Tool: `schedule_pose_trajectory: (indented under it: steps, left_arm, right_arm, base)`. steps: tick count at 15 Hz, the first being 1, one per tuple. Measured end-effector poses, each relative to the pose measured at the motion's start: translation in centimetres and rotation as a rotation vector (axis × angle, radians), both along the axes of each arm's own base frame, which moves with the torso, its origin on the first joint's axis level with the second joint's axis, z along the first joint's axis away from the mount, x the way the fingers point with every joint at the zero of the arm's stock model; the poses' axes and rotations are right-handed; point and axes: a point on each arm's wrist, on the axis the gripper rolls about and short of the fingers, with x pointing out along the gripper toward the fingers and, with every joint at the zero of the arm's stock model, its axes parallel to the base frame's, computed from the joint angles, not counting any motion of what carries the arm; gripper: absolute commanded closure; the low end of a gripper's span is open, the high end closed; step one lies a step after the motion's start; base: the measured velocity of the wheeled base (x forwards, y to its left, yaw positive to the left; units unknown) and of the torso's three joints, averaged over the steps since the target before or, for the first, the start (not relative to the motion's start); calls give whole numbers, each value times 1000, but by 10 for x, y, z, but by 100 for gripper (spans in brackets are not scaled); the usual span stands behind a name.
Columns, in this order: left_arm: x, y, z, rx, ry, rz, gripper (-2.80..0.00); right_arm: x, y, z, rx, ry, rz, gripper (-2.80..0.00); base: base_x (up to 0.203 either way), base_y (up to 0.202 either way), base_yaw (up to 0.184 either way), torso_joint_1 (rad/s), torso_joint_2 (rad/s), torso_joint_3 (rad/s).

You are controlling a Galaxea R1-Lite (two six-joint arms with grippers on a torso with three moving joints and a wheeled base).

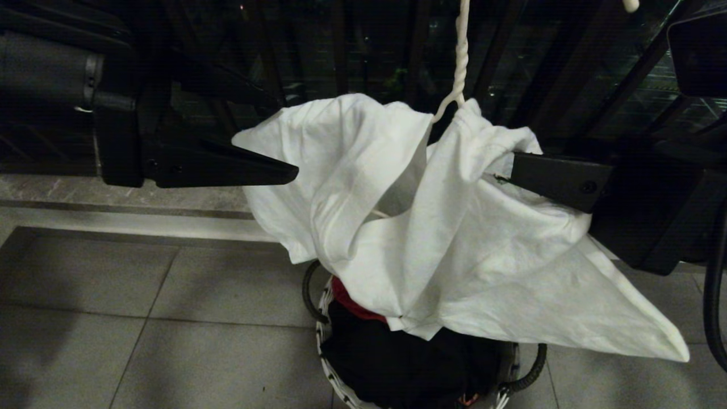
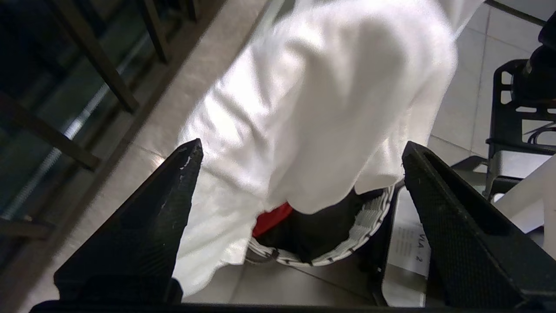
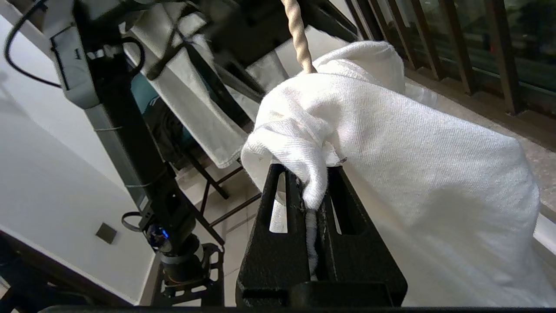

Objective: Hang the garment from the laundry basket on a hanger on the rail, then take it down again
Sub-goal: Hang the clothes rack on the clothesline

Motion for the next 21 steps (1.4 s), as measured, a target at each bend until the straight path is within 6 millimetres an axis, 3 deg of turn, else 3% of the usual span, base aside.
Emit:
schedule_pose_trajectory:
  steps: [5,21]
  left_arm:
    - [-6,-1,4,-9,-22,-18,-280]
    - [56,-53,-15,49,-45,-142,-280]
  right_arm:
    - [0,0,-1,-3,5,4,0]
    - [0,0,-1,-2,3,4,0]
  base:
    - [0,0,0,0,0,0]
    - [0,0,0,0,0,0]
